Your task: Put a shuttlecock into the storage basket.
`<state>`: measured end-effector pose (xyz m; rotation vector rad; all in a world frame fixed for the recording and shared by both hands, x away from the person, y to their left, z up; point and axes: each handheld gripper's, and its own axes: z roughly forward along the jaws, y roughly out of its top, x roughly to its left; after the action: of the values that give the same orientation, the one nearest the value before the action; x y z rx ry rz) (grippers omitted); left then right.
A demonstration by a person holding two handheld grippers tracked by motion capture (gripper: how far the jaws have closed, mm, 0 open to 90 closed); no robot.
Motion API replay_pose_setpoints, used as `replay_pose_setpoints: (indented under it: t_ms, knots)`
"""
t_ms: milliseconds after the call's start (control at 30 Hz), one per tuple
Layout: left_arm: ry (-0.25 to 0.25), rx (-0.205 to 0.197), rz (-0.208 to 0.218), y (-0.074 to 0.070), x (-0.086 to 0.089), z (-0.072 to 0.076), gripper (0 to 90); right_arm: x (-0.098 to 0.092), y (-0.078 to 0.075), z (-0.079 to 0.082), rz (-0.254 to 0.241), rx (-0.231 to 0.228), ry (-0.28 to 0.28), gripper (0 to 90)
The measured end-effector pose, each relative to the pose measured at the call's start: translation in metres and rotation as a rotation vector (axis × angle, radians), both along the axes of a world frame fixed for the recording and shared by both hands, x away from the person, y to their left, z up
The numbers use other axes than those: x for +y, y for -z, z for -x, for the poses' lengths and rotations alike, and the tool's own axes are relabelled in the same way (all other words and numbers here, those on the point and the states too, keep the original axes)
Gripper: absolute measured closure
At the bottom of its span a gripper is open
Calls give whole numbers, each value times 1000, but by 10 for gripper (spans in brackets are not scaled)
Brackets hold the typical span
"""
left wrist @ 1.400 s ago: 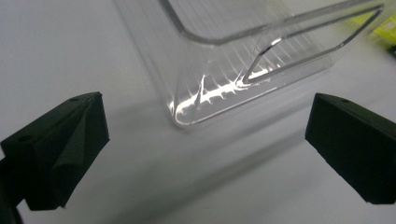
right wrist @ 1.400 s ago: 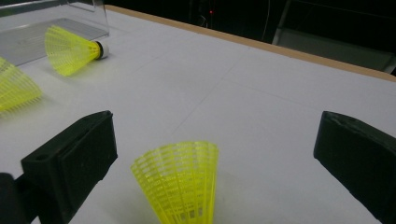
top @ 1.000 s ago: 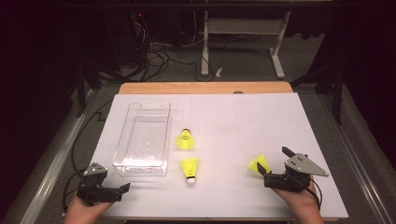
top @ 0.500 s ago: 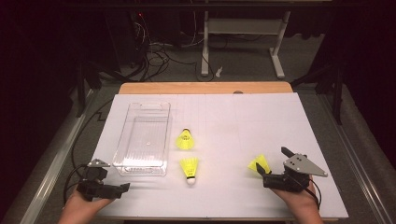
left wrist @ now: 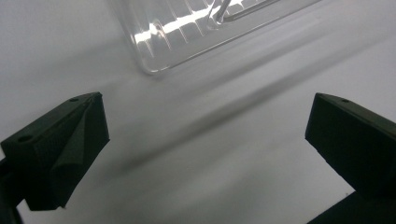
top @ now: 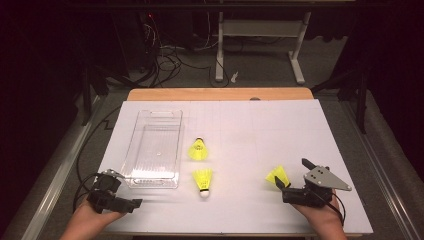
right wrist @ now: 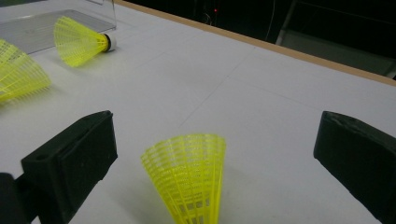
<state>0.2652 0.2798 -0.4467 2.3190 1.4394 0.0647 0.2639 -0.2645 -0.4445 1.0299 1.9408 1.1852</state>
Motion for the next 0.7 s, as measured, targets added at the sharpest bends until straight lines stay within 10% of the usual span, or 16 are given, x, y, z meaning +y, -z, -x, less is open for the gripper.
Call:
replay_pose_setpoints:
  t_ms: [700]
  knots:
    - [21,175,-46,-13,9,-8,6,-2,-1,1,-2,6,0,1]
